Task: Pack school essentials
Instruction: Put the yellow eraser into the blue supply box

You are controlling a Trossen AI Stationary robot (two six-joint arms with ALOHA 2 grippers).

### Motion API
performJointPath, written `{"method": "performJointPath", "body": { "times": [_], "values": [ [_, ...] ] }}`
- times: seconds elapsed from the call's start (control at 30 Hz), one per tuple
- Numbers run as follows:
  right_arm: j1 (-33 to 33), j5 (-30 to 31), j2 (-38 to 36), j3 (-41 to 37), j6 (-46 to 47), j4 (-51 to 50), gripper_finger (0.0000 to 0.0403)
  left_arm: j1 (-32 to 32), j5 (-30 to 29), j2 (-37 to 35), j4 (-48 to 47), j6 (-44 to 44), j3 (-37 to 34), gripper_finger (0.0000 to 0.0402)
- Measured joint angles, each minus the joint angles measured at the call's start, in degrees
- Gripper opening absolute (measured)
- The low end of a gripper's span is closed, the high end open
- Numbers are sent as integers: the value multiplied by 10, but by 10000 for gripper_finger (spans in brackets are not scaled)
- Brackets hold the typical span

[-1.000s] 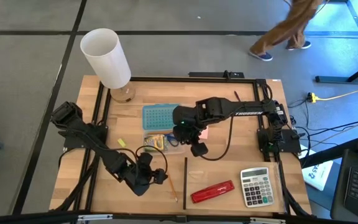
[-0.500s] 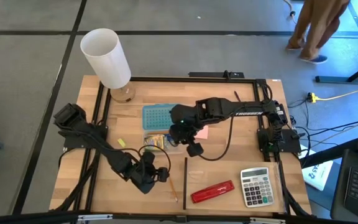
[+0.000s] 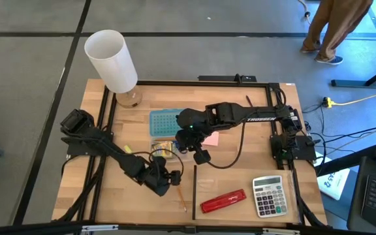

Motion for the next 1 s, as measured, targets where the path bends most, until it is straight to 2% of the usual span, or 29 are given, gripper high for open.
{"method": "performJointPath", "body": {
  "times": [0.23,0.47,0.7,0.87,1.0],
  "values": [
    [0,0,0,0,0,6,32,43,98,5,6,33,0,394],
    [0,0,0,0,0,10,32,49,86,35,6,31,31,394],
    [0,0,0,0,0,22,32,48,105,87,-85,4,104,394],
    [0,0,0,0,0,25,32,51,110,96,-88,-21,109,394],
    [0,0,0,0,0,25,32,55,141,115,-83,-43,109,394]
  ]
}}
